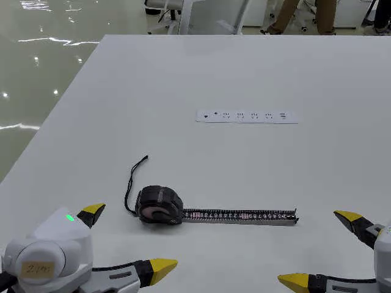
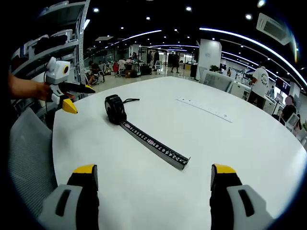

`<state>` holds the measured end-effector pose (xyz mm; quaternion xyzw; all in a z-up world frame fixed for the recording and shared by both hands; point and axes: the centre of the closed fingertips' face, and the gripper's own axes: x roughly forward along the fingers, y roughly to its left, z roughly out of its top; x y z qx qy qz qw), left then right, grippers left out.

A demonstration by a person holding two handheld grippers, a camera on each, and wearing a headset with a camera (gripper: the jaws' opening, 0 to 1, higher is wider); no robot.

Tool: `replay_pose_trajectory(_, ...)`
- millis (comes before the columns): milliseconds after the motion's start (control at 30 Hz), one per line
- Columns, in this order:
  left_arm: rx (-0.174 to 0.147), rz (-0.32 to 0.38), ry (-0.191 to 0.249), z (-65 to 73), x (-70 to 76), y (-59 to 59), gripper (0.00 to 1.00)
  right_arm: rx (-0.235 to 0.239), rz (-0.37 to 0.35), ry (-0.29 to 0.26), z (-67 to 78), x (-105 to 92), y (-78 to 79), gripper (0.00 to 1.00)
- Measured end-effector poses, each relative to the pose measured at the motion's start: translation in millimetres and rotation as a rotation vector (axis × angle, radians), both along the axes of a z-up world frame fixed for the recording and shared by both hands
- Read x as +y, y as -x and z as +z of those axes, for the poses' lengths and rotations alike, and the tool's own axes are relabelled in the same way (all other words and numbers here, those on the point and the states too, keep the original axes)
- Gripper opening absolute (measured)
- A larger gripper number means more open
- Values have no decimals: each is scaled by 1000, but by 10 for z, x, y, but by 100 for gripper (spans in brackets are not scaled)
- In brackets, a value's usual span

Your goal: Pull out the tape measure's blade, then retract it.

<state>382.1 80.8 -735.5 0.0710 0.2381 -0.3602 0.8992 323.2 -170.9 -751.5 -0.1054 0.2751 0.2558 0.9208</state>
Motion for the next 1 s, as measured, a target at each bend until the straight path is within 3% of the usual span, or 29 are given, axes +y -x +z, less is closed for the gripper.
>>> replay_pose_trajectory(400,1,107,38,47,-46,93,100,-32,-63,-22,112,126,10,100)
replay_pose_trajectory(567,-18,138,19,65,-54,94,100,-30,-78,-34,117,174,30,100)
replay_pose_trajectory(767,-9,204,54,94,-54,86,100,-35,-100,-34,130,190,36,100)
replay_pose_trajectory(1000,-29,239,18,88,-66,74,100,-45,-94,-28,149,235,30,99)
